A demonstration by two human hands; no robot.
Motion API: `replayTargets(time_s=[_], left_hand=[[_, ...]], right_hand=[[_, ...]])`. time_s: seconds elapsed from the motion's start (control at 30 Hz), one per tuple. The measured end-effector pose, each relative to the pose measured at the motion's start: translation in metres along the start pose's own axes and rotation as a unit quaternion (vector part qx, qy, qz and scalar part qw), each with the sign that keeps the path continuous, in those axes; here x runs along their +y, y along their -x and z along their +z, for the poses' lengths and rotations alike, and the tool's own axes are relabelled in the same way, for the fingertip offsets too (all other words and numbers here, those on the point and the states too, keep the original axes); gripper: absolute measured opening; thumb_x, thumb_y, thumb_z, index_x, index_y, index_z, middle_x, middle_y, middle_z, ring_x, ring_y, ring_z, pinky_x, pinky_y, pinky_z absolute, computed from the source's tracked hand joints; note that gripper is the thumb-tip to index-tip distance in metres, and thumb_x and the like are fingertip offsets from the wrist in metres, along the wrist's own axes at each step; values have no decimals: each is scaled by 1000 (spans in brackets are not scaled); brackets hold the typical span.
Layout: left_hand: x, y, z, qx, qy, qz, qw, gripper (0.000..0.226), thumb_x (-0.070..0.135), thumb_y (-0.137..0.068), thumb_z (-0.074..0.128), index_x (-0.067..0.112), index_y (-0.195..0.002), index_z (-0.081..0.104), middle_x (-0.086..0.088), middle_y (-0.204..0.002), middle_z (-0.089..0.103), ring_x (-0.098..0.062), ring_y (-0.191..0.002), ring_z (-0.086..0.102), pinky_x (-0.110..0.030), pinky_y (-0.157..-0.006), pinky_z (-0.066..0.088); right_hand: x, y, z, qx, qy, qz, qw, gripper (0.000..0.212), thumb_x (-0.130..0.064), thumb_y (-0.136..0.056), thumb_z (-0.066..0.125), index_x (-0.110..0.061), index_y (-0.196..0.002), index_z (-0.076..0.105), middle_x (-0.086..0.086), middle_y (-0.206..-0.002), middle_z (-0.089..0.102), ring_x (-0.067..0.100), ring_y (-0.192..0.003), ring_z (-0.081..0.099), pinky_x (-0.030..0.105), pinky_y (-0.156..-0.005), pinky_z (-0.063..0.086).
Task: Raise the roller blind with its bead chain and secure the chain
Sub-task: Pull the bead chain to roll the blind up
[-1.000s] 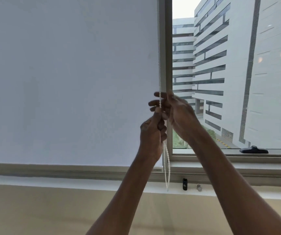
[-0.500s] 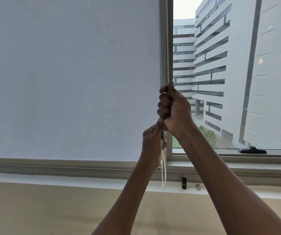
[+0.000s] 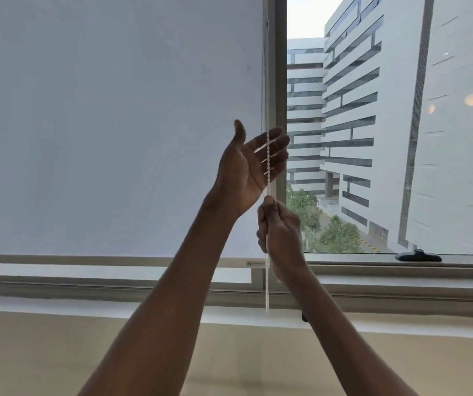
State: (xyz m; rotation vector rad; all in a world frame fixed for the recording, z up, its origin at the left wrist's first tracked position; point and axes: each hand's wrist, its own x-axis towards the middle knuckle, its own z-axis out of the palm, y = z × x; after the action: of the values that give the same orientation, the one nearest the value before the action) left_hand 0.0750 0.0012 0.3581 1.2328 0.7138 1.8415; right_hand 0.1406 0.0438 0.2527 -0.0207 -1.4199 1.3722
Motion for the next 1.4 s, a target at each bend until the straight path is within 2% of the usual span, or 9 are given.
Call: replayTargets(time_s=[0.07,0.17,0.47,0.6,0.77,0.9,1.03,1.23,1.4], left_hand=[[-5,1,9,6,2,-2,1000,57,59,-99,30,14,-92,64,6,-63,56,-6,-48,45,-18,-44,33],[-17,3,9,49,25,20,998,44,52,-100,36,19,-77,53,12,-49,33,-2,-38,21,-19,-38,11],[-23,3,3,127,53,88,987,31,33,-103,43,16,-95,67,11,-48,27,-1,-37,19,-16,-35,15],[-24,8,0,125,38,125,983,29,27,-103,44,15,-89,65,12,-45,28,-1,-35,19,-16,-32,19],[-48,26,-6,142,0,130,981,34,25,-103,45,17,-75,63,11,-44,30,-3,-35,22,-17,-33,21],[-91,47,-12,176,-48,88,979,40,27,-102,46,19,-64,54,10,-43,33,-3,-35,24,-16,-34,22],[-102,48,-17,166,-63,77,981,47,24,-102,46,24,-55,48,12,-41,32,-2,-33,23,-16,-34,23],[-99,43,-26,158,-147,86,973,47,26,-104,43,24,-57,51,9,-43,32,-4,-35,22,-17,-36,22],[-104,38,-31,127,-173,108,971,47,14,-103,38,23,-58,50,11,-46,34,-3,-39,24,-16,-39,23]], right_hand=[[5,3,-1,-1,-13,30,999,47,-25,-105,39,-24,-59,50,-4,-43,33,7,-34,23,15,-36,19],[6,1,1,-9,-24,43,999,55,-18,-106,34,-26,-53,48,-6,-42,33,6,-34,21,14,-37,18],[8,-5,-6,-64,-38,54,996,55,-15,-106,31,-27,-54,46,-7,-42,36,4,-33,23,13,-36,19],[4,-13,-16,-122,-28,77,989,47,-31,-104,36,-25,-60,51,-6,-46,40,7,-38,27,17,-39,23],[-21,-41,-19,-118,35,66,990,53,-49,-100,27,-13,-103,65,16,-88,64,23,-80,58,36,-72,42],[-45,-64,-9,-161,-48,97,981,57,-48,-102,29,-4,-122,58,17,-94,70,24,-78,63,32,-70,49],[-48,-70,-1,-157,-42,139,977,49,-47,-101,37,-10,-108,69,3,-65,59,13,-45,43,24,-43,34],[-51,-75,-2,-145,-48,157,976,40,-37,-102,42,-10,-85,66,-4,-51,33,11,-41,22,22,-41,25],[-42,-68,7,-84,15,50,995,41,-30,-102,40,-22,-64,50,-9,-43,33,6,-33,23,16,-35,20]])
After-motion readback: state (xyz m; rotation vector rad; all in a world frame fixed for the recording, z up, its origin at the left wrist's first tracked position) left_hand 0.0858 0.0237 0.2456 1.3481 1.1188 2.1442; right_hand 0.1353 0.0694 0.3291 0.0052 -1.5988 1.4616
